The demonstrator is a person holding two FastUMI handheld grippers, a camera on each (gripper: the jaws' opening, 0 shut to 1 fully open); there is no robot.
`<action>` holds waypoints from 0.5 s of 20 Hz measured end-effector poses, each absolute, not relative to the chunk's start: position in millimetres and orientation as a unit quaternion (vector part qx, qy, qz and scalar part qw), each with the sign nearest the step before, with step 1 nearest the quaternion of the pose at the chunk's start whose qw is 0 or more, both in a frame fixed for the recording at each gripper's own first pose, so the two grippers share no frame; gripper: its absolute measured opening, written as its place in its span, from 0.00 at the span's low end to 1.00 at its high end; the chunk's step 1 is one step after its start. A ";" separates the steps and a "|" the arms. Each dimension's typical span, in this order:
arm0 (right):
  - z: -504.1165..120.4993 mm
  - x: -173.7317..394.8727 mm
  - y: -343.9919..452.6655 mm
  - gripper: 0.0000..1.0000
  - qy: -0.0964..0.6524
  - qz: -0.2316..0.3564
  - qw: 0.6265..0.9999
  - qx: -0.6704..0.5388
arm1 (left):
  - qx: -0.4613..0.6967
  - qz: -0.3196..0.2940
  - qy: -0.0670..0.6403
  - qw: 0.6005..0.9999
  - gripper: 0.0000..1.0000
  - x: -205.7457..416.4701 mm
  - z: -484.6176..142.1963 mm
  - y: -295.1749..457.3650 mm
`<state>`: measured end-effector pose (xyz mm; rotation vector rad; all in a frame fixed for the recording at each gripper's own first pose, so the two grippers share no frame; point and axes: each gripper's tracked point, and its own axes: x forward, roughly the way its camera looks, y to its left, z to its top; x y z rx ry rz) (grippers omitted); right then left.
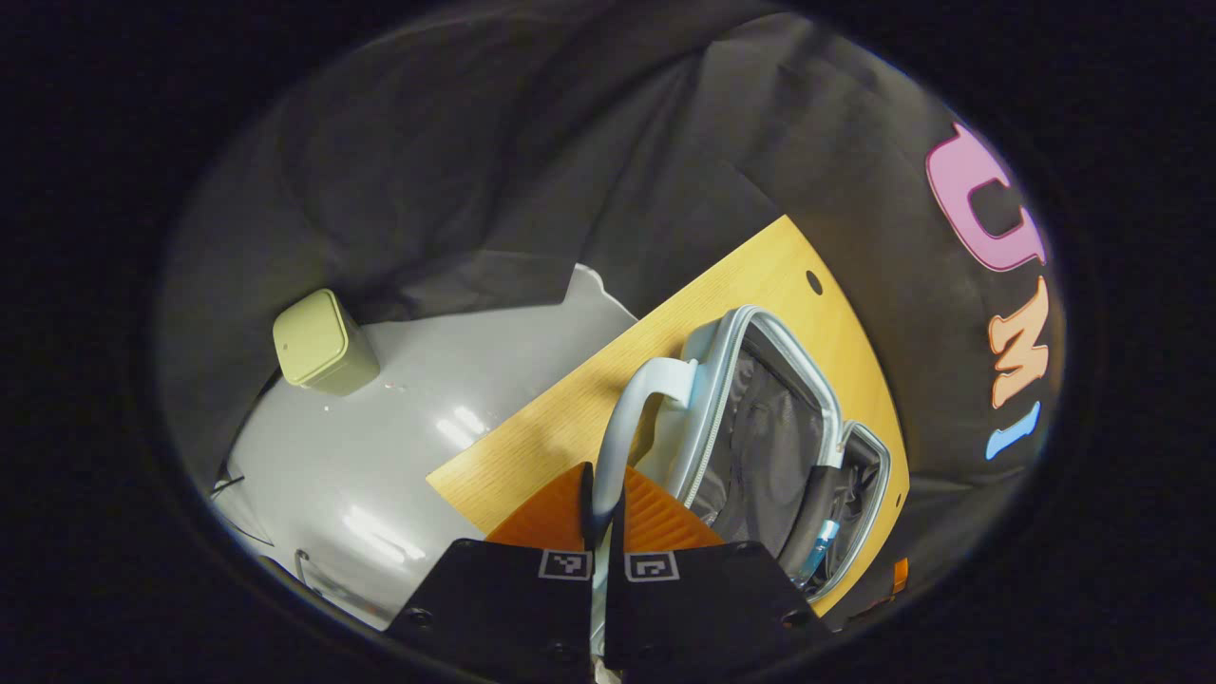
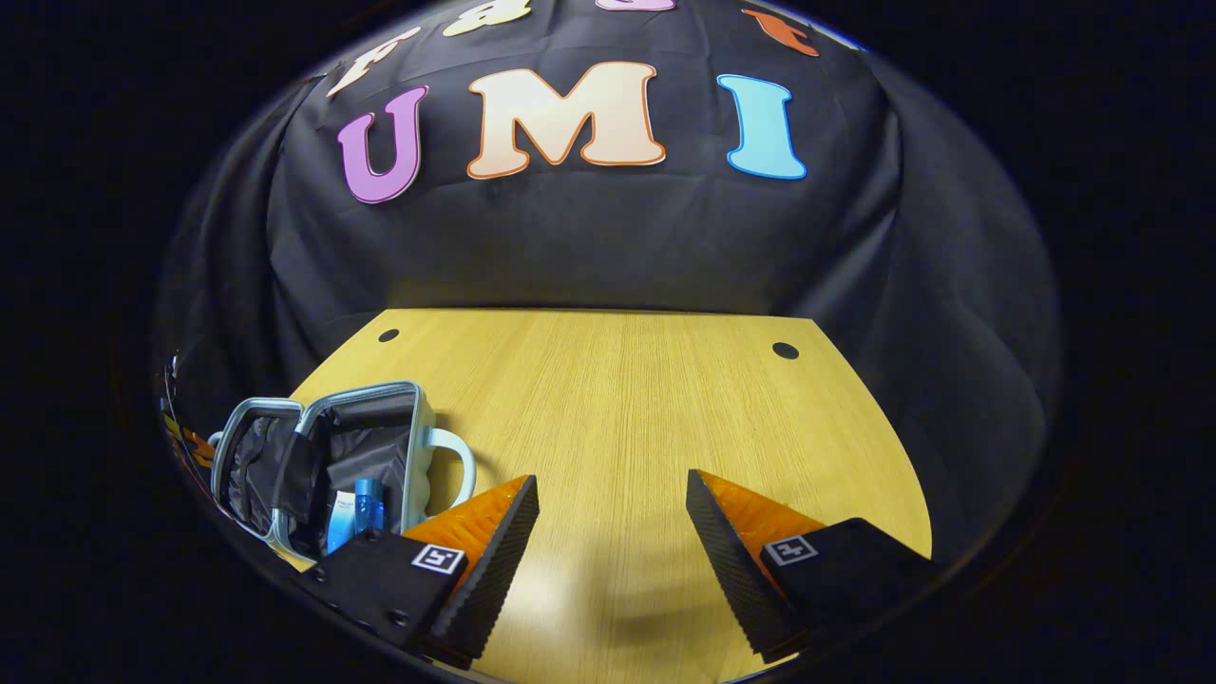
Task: First open the suitcase, pack the skin care products into it, and then close the suitcase.
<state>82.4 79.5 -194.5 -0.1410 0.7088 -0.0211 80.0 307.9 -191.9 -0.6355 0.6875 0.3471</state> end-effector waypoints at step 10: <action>-202.4 83.7 74.0 0.94 0.345 0.005 0.937 -0.049 | -0.252 0.145 0.277 0.916 0.00 68.6 -101.6 249.2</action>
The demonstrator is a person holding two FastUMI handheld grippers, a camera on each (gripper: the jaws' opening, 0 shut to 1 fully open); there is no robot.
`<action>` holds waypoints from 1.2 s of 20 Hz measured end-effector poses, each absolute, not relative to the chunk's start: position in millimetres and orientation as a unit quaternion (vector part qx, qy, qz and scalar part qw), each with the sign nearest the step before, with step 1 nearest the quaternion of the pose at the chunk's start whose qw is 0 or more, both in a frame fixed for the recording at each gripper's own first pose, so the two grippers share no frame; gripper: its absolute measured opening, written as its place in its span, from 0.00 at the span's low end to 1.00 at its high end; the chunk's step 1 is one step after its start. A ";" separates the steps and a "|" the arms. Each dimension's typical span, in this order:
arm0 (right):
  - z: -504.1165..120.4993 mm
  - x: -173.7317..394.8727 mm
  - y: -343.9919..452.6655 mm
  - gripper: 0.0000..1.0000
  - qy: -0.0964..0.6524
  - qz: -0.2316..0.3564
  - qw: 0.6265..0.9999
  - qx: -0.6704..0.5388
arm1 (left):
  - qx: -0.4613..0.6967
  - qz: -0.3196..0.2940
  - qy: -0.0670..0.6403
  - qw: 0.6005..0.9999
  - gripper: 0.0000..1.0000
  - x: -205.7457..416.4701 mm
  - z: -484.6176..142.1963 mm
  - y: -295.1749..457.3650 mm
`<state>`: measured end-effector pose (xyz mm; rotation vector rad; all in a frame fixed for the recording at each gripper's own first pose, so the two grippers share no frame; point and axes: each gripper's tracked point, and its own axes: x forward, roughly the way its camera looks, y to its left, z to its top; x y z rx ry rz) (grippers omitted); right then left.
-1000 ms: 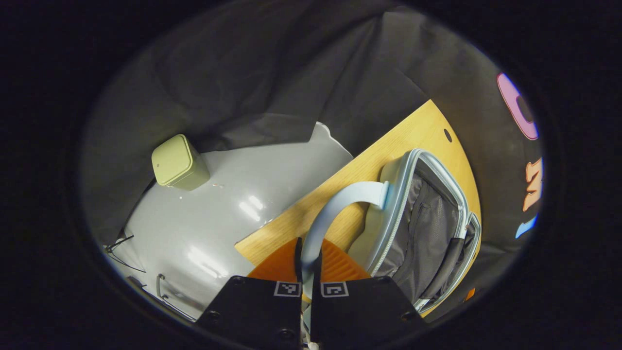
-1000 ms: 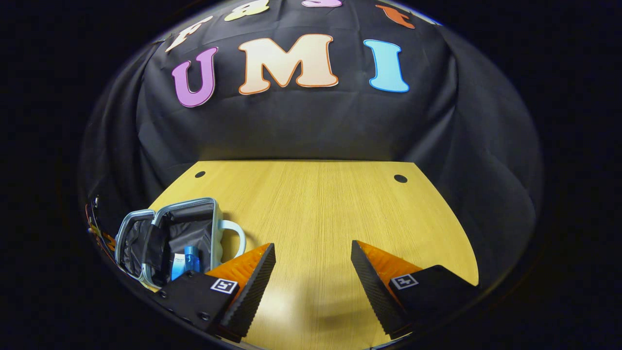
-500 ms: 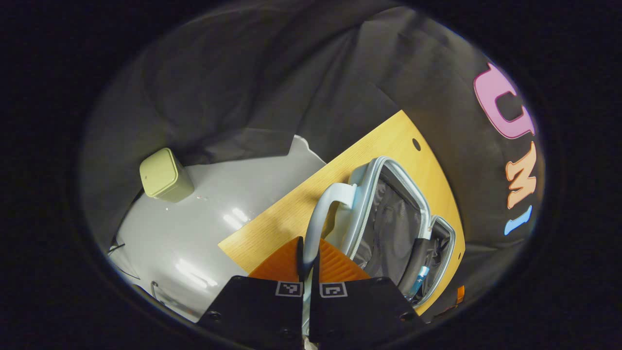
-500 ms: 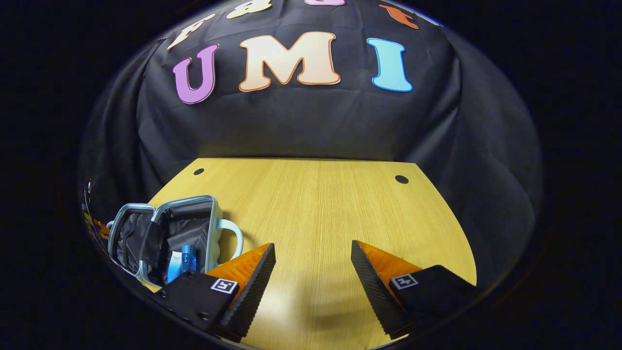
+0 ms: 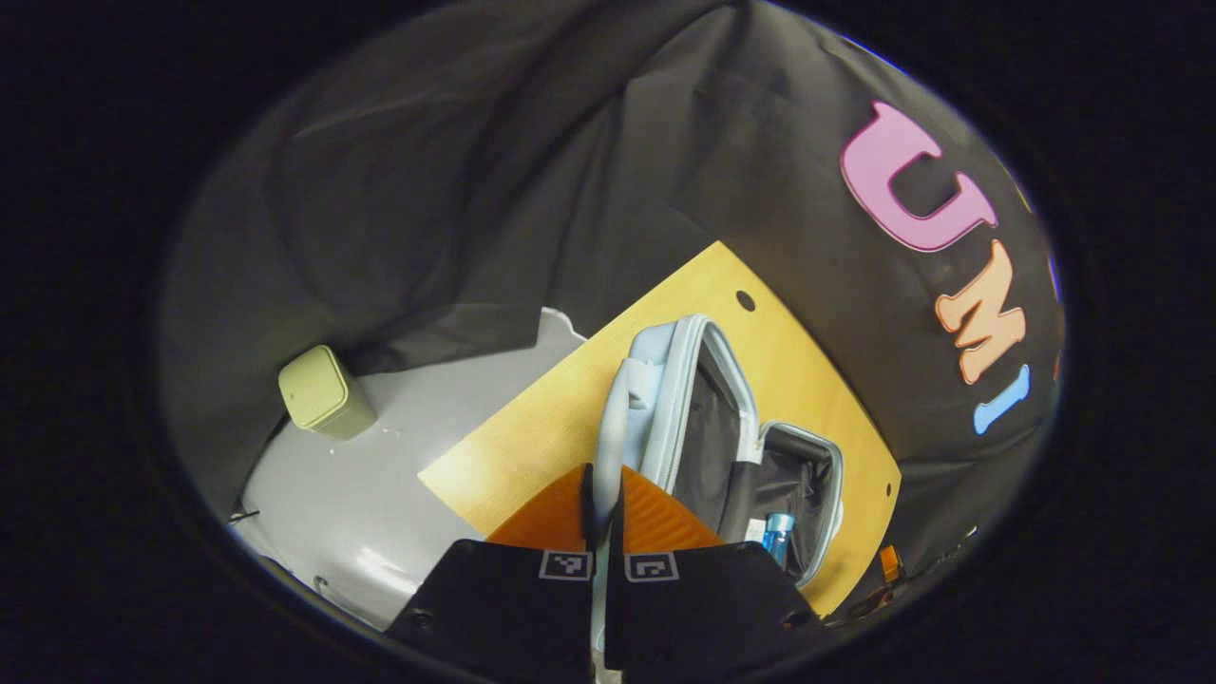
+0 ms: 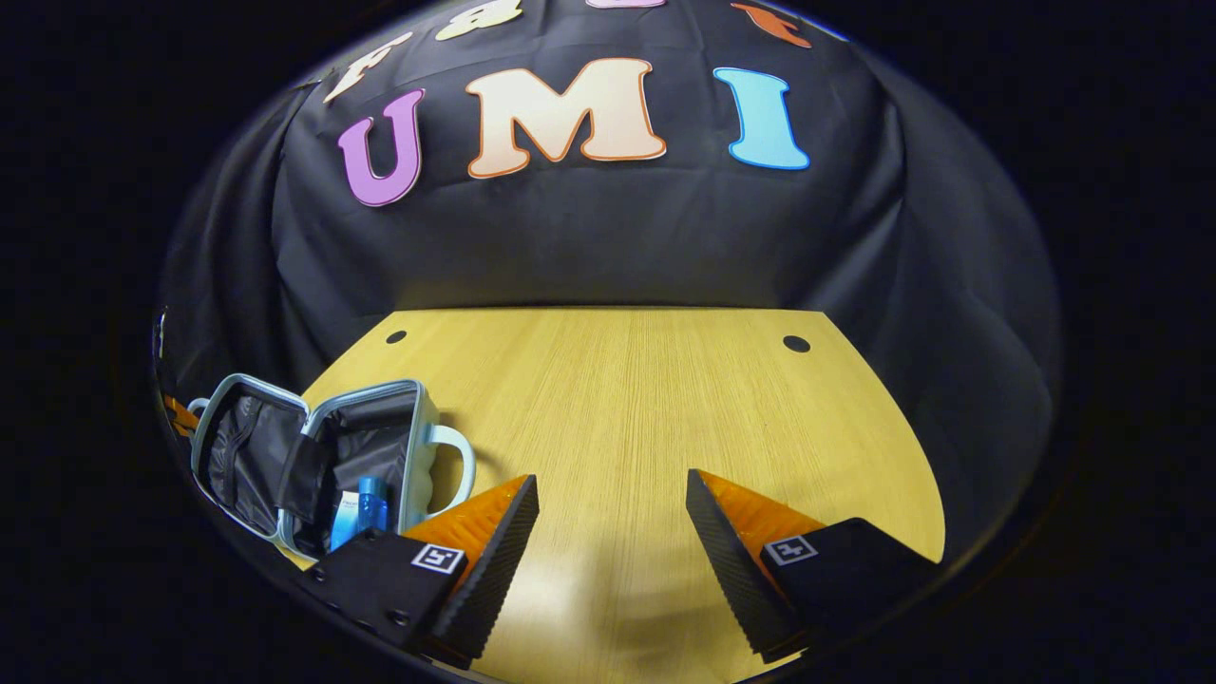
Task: First open the suitcase, pack the skin care products into it, and then close the suitcase.
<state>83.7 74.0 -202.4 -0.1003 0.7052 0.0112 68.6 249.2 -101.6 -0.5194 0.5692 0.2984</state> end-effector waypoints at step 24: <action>-182.7 100.8 6.0 0.98 0.323 0.079 0.941 -0.060 | -0.133 0.031 0.228 0.964 0.00 136.5 2.6 -15.0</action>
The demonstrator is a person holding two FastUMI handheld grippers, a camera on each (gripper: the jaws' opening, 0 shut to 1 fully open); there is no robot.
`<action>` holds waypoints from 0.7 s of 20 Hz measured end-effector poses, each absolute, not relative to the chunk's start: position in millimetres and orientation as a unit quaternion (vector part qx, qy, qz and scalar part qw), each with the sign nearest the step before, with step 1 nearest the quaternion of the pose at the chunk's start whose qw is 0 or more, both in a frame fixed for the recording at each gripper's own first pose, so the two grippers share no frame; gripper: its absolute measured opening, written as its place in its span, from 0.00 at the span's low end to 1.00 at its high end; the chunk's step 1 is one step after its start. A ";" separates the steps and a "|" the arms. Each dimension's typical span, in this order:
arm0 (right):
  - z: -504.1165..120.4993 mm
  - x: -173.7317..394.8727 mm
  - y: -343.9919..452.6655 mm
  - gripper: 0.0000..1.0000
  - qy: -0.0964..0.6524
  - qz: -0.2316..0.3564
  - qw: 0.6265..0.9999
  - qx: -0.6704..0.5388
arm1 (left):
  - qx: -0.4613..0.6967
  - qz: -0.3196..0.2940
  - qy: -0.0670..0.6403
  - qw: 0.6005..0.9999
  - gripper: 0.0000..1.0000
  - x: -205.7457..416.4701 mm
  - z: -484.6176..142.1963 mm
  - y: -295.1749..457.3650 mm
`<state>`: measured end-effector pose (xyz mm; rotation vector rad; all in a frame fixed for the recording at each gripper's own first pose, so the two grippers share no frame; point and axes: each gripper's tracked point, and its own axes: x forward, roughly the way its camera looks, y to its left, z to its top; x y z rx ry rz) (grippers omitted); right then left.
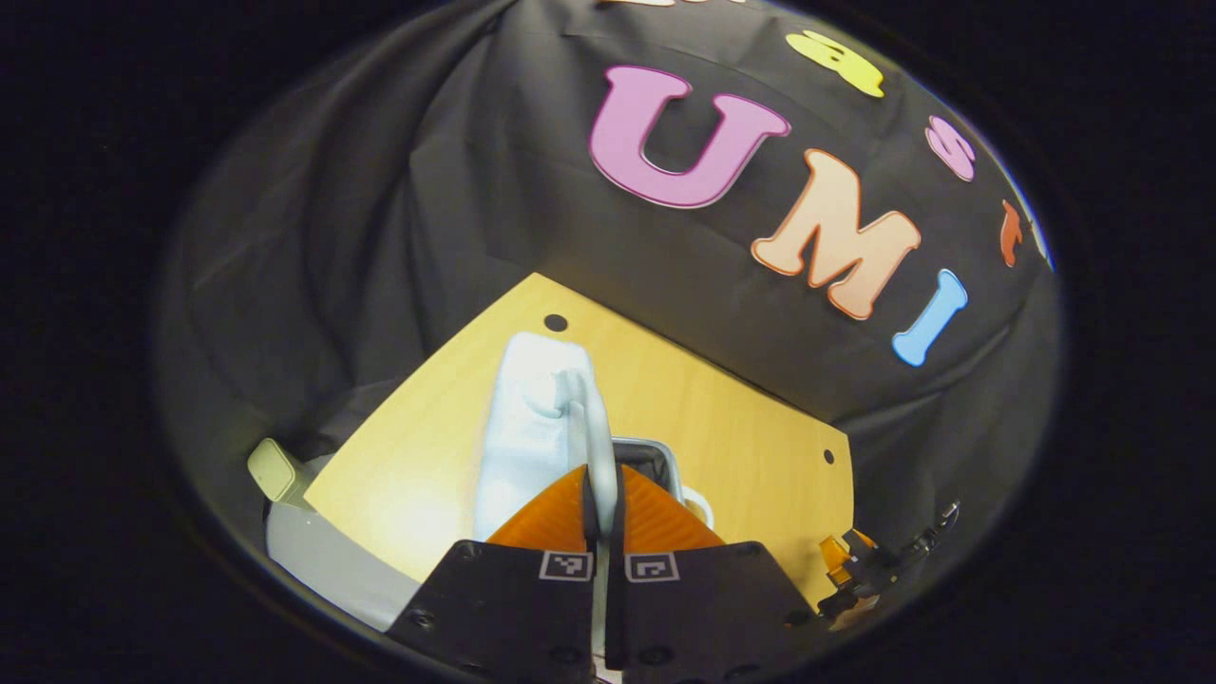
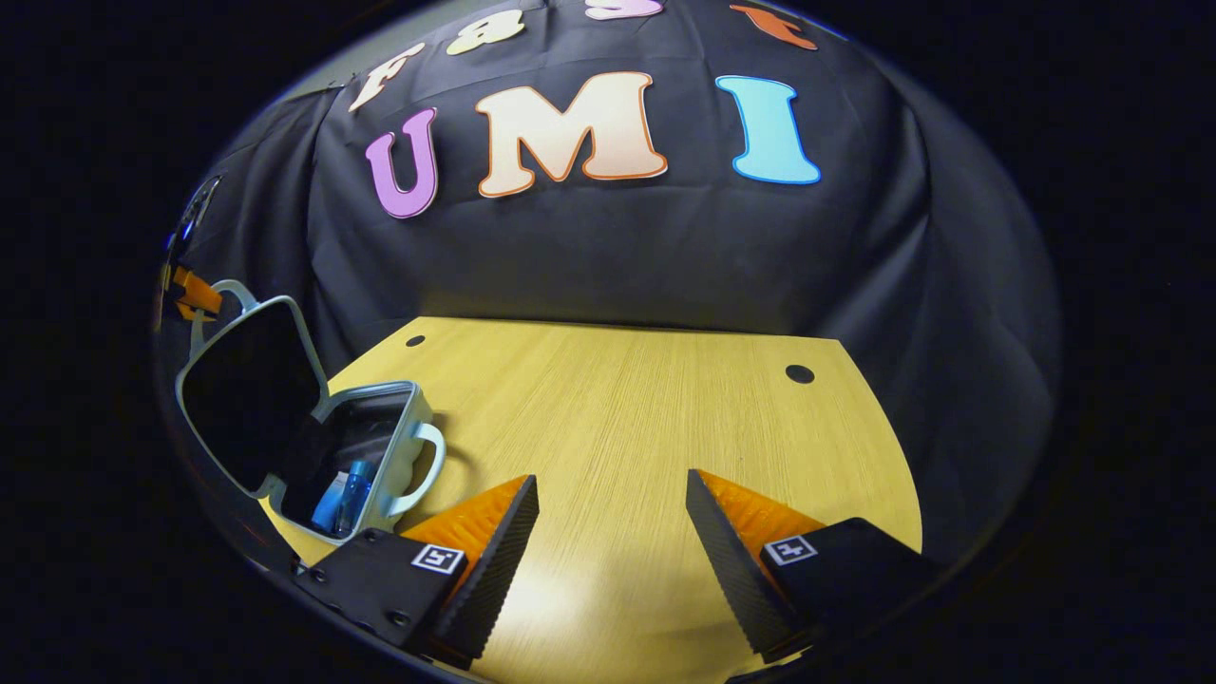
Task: First open the suitcase, pack the skin care products into it, and then close the suitcase.
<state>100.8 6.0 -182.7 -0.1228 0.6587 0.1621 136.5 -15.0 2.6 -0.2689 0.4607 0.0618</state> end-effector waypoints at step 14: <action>-162.5 71.2 -34.4 0.98 0.307 0.052 0.950 -0.032 | -0.086 -0.067 0.312 0.944 0.00 181.7 -82.2 -153.9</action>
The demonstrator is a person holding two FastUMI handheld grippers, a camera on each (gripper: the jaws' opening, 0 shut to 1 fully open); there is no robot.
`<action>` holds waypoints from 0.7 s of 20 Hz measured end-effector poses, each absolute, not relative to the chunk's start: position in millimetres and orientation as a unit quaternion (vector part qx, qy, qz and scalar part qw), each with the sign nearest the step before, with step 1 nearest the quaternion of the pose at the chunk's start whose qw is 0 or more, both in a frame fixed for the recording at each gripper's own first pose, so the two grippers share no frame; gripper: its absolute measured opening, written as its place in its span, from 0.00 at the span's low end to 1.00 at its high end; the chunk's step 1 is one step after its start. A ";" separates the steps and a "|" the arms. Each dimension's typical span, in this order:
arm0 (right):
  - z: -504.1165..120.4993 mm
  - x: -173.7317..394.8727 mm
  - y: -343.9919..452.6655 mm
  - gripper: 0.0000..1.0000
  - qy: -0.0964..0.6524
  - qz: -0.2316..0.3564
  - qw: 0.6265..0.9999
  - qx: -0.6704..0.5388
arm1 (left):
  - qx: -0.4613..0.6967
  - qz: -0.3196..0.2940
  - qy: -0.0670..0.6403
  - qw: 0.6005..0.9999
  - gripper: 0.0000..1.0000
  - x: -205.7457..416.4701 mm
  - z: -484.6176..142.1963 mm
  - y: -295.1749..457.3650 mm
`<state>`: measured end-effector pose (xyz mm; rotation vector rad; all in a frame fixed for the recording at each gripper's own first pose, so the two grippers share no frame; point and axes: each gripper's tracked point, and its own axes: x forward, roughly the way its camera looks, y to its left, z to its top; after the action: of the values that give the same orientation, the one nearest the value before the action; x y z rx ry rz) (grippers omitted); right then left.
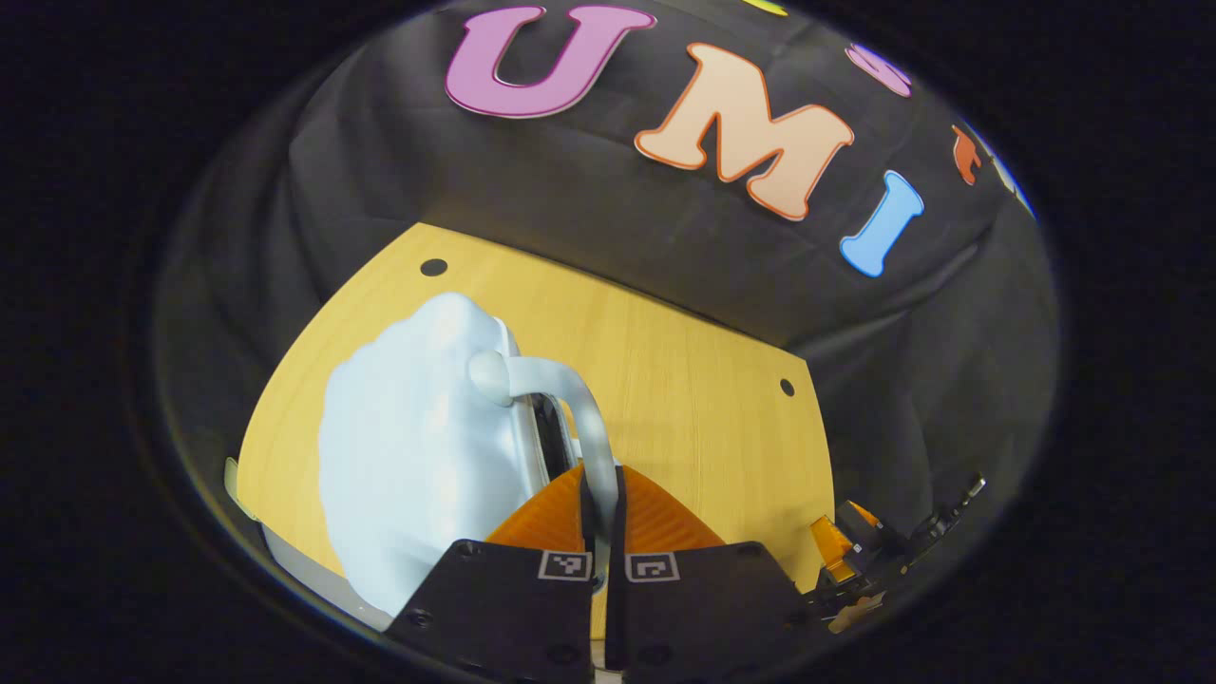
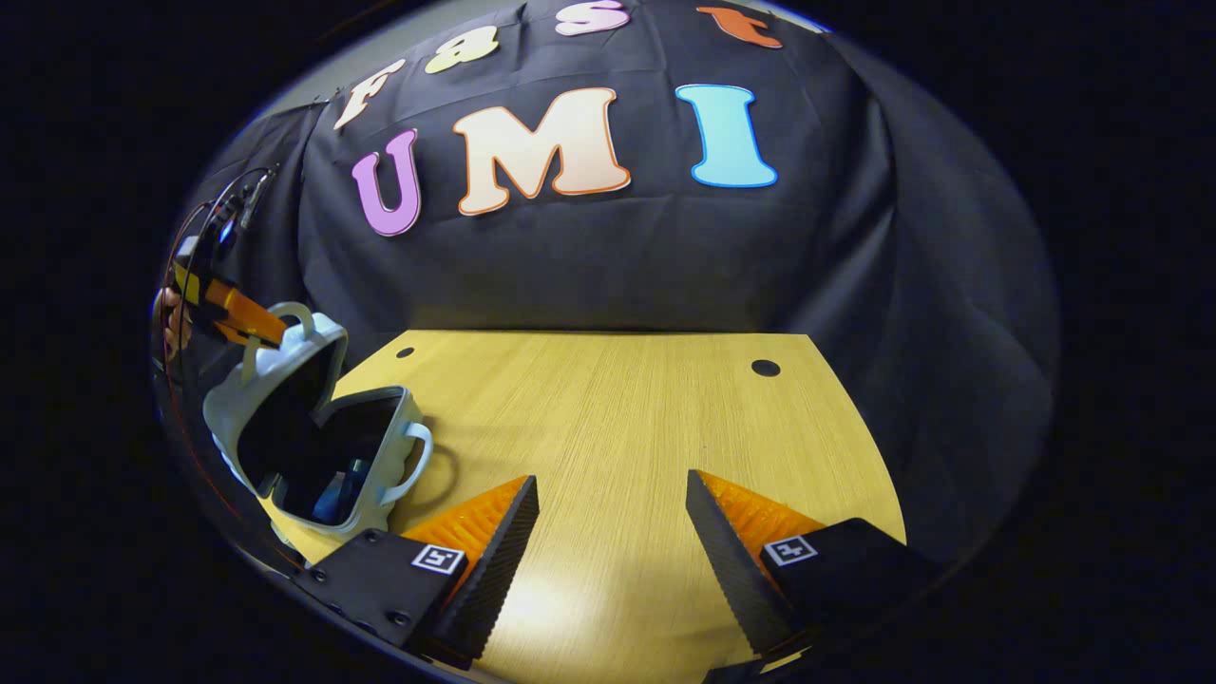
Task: First open the suitcase, pack the skin care products into it, and then close the suitcase.
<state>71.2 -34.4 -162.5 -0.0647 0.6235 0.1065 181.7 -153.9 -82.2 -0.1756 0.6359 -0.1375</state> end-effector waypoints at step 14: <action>-148.6 57.5 -52.7 0.98 0.283 0.050 0.958 -0.009 | 0.004 -0.031 0.410 0.912 0.00 209.1 -200.9 -190.8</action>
<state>57.5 -52.7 -148.6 -0.0186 0.5749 0.1012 209.1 -190.8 -200.9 0.0075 0.8440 -0.0629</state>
